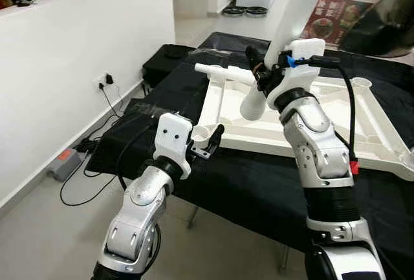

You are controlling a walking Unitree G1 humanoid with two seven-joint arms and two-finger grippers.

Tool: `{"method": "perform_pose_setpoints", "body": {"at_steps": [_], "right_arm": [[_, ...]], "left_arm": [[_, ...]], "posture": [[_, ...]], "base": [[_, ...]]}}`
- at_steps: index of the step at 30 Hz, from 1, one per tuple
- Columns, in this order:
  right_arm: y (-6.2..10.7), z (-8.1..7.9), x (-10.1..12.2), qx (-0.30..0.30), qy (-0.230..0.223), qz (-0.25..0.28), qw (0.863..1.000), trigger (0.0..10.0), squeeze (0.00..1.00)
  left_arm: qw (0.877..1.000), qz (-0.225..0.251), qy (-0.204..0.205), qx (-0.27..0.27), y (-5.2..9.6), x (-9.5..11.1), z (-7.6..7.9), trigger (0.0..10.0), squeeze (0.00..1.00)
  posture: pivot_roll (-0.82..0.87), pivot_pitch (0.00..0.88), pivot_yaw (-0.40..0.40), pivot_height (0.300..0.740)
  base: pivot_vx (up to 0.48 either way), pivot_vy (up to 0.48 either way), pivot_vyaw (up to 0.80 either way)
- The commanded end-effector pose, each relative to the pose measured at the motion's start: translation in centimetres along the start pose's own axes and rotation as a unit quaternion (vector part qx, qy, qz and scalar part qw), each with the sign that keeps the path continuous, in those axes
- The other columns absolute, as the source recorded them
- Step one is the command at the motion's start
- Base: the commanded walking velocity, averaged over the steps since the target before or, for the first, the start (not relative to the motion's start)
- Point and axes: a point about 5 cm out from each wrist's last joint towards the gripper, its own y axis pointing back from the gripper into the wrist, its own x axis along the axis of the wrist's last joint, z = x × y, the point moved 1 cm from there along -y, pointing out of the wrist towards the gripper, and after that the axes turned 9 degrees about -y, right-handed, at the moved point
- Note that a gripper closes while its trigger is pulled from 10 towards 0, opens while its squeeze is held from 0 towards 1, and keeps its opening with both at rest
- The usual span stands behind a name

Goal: Building children table

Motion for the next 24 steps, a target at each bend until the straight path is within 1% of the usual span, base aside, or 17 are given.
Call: {"method": "perform_pose_setpoints", "body": {"at_steps": [1,13,15,20,22,23,24], "right_arm": [[0.18,0.07,0.22,-0.002,-0.007,0.012,1.000,10.0,0.00],[0.19,0.13,0.01,0.001,-0.009,0.011,1.000,10.0,0.00],[0.20,0.08,-0.01,0.001,-0.020,0.011,1.000,10.0,0.00],[0.14,-0.02,0.21,0.009,-0.024,0.016,1.000,10.0,0.00],[0.04,-0.14,0.28,0.018,-0.027,0.015,0.999,10.0,0.00],[-0.06,-0.31,0.37,0.036,-0.030,0.012,0.999,10.0,0.00],[-0.06,-0.31,0.37,0.036,-0.030,0.012,0.999,10.0,0.00]], "left_arm": [[1.000,0.002,-0.010,0.007,-0.07,0.12,-0.36,10.0,0.00],[1.000,0.002,-0.022,0.000,-0.01,-0.05,-0.27,10.0,0.00],[1.000,-0.010,-0.023,0.008,0.00,-0.34,-0.25,10.0,0.00],[1.000,-0.010,-0.015,0.015,-0.09,-0.39,-0.50,10.0,0.00],[1.000,-0.009,-0.020,0.020,-0.10,-0.37,-0.76,10.0,0.00],[0.999,-0.009,-0.023,0.020,-0.12,-0.35,-0.84,10.0,0.00],[0.999,-0.009,-0.023,0.020,-0.12,-0.35,-0.84,10.0,0.00]], "posture": [[0.10,0.045,-0.054,0.740],[0.10,0.034,-0.057,0.740],[0.10,0.033,-0.057,0.740],[0.10,0.034,-0.057,0.740],[0.10,0.036,-0.056,0.740],[0.10,0.036,-0.054,0.740],[0.10,0.036,-0.054,0.740]], "base": [[0.296,0.000,0.00],[0.328,0.000,0.00],[0.000,0.000,0.00],[0.000,0.000,0.00],[0.000,0.000,0.00],[0.000,0.000,0.00],[0.000,0.000,0.00]]}}
